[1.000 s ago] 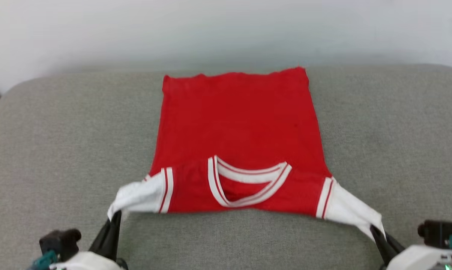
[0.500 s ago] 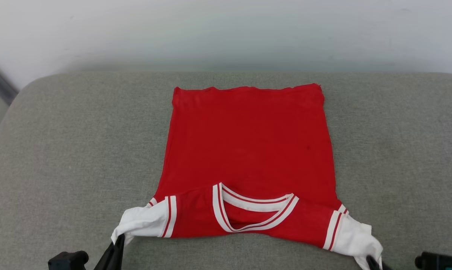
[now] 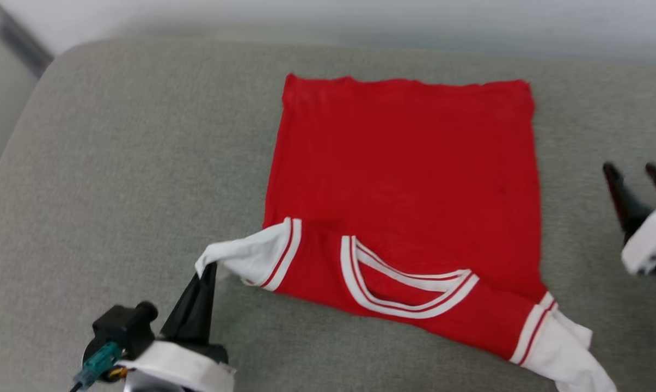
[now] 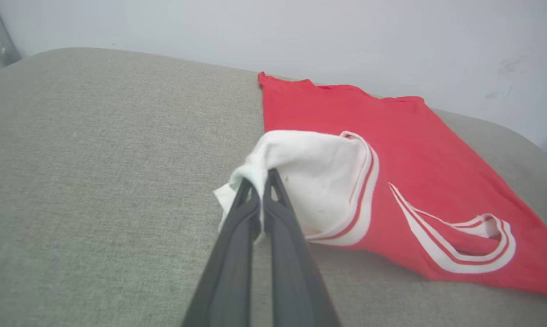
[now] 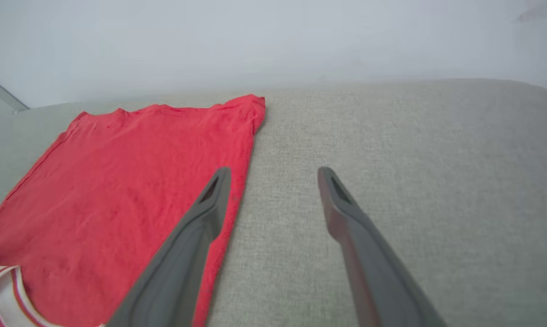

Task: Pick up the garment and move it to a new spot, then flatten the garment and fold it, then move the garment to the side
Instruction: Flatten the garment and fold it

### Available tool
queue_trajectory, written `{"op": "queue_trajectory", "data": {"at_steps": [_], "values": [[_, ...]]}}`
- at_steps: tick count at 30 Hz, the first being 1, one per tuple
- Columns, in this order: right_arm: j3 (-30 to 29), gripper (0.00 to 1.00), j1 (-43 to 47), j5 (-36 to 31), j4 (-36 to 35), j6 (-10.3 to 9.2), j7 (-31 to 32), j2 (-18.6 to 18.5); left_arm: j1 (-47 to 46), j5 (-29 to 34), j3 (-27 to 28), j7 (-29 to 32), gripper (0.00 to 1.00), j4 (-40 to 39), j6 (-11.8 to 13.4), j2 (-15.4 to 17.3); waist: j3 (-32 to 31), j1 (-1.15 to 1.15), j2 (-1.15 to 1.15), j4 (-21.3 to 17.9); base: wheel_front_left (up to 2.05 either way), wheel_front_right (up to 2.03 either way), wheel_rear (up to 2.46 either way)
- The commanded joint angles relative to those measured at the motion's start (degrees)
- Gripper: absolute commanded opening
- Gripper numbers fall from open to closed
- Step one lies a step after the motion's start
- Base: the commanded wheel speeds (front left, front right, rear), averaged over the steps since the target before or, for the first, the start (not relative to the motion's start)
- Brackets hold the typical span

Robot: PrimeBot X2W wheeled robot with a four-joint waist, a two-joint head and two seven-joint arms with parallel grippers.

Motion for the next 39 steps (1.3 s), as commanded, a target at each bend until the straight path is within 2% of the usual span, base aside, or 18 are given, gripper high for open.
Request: {"op": "queue_trajectory", "data": {"at_steps": [1,3,10,15,20,24,28,30,31,36,39], "values": [[0.65,1.00,-5.96,0.48,2.60,0.00,2.78,-1.96,-2.32,0.59,-0.50,-0.76,0.00,-0.72,-0.63,-0.75,5.10,-0.01,0.00,4.21,0.00,0.00,0.00],[0.86,1.00,-9.19,0.65,4.32,0.00,4.26,-3.04,-3.07,0.72,-0.73,-1.07,0.00,-0.83,-0.87,-1.05,6.08,-0.01,0.00,4.92,0.00,0.00,0.00],[1.67,1.00,-26.95,-0.90,16.48,0.00,18.46,-6.82,-7.25,1.58,-2.33,-2.31,0.00,-1.79,-2.80,-2.99,11.90,-0.01,0.00,9.71,0.00,0.00,0.00],[0.41,1.00,-35.09,-4.04,23.31,0.00,25.88,-5.85,-9.34,1.30,-3.34,-2.77,0.00,-1.30,-4.10,-4.35,15.25,-0.01,0.00,12.11,0.00,0.00,0.00],[-2.35,1.00,-40.59,-8.15,27.18,0.00,27.10,-4.59,-11.36,0.88,-3.73,-3.08,0.00,-0.15,-5.44,-5.26,18.94,-0.01,0.00,13.50,0.00,0.00,0.00],[-4.14,1.00,-41.34,-11.05,31.36,-0.01,28.16,-3.23,-12.45,0.83,-3.85,-3.27,0.00,0.78,-6.04,-5.72,20.56,-0.01,0.00,14.17,0.00,0.00,0.00],[-5.07,1.00,-39.25,-12.03,36.43,-0.01,33.29,-1.51,-13.10,0.94,-3.70,-3.38,0.00,1.68,-6.50,-5.95,20.92,-0.01,0.00,14.29,0.00,0.00,0.00],[-5.81,0.28,-38.11,-12.83,37.97,-0.02,35.91,-1.14,-13.13,1.00,-3.58,-3.42,0.00,1.99,-6.75,-6.02,20.70,-0.01,0.00,14.36,0.00,0.00,0.00],[-6.19,0.00,-37.60,-13.31,38.51,-0.05,37.00,-1.25,-13.08,1.03,-3.54,-3.44,0.00,2.19,-6.76,-6.10,20.37,-0.01,0.00,14.41,0.00,0.00,0.00],[-5.74,0.00,-38.02,-14.99,36.82,-0.03,37.29,-2.17,-12.14,1.20,-2.98,-3.48,0.00,2.81,-7.01,-6.18,18.11,-0.01,0.00,13.96,0.00,0.00,0.00],[-3.88,0.00,-39.06,-15.87,33.23,-0.03,36.66,-5.11,-10.69,1.38,-1.49,-3.49,0.00,3.54,-7.10,-5.55,13.49,-0.01,0.00,12.47,0.00,0.00,0.00]]}}
